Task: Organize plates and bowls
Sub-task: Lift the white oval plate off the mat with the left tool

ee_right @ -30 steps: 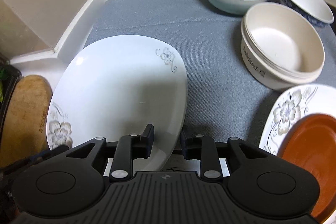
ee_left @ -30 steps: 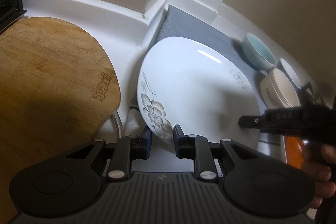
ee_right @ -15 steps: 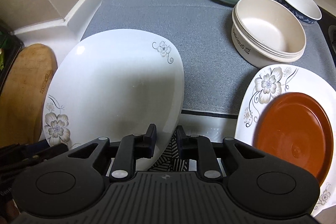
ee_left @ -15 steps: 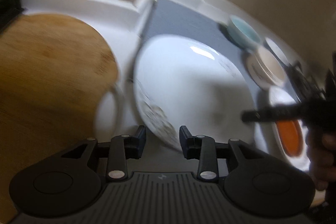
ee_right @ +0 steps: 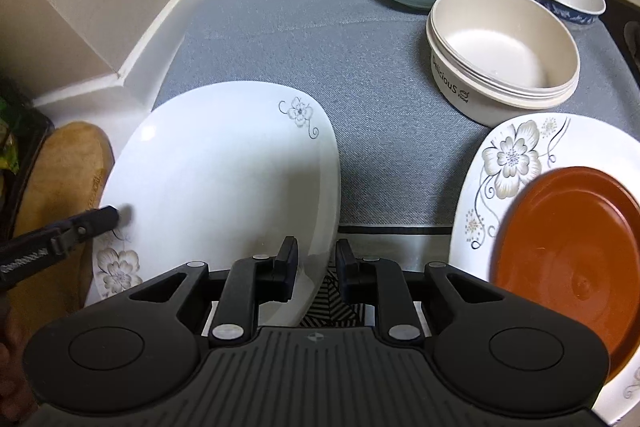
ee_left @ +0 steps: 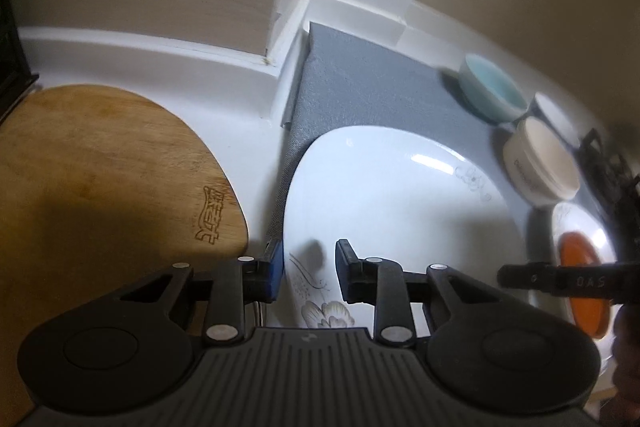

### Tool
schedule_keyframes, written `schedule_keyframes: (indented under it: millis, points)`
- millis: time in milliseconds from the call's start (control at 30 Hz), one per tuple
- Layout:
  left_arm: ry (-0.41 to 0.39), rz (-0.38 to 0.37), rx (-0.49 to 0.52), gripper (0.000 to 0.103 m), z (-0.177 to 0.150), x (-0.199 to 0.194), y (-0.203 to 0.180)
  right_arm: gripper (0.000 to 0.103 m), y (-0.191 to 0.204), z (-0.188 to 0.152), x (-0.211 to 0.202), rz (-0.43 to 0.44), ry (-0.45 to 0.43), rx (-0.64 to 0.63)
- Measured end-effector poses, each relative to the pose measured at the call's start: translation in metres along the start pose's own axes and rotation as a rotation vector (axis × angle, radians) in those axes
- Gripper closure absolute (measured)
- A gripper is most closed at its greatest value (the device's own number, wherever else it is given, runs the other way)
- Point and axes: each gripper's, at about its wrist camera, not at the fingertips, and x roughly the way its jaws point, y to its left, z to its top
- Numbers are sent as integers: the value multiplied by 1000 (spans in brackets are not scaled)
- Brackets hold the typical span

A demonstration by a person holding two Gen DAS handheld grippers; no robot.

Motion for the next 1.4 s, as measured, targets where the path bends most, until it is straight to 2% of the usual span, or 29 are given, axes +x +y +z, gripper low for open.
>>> schedule_keyframes:
  millis: [267,767,1033,1267,1400]
  points:
    - [13,24,55,75,-1,6,-5,78,3,-3,4,5,4,-8]
    - [36,18,69,75,-2,4,-11,83,2,-4,3,-6,4,4]
    - [63,-46,114,75,-19,-7,-16,83,1,-3,-6,-52,70,-37]
    - [21,-48,56,75,-1,0,-6,81,-1,-3,-5,-52,51,-23]
    - [41,-69,60,78,2,7,-8,81,-4,-4,-5,-41,28,-3]
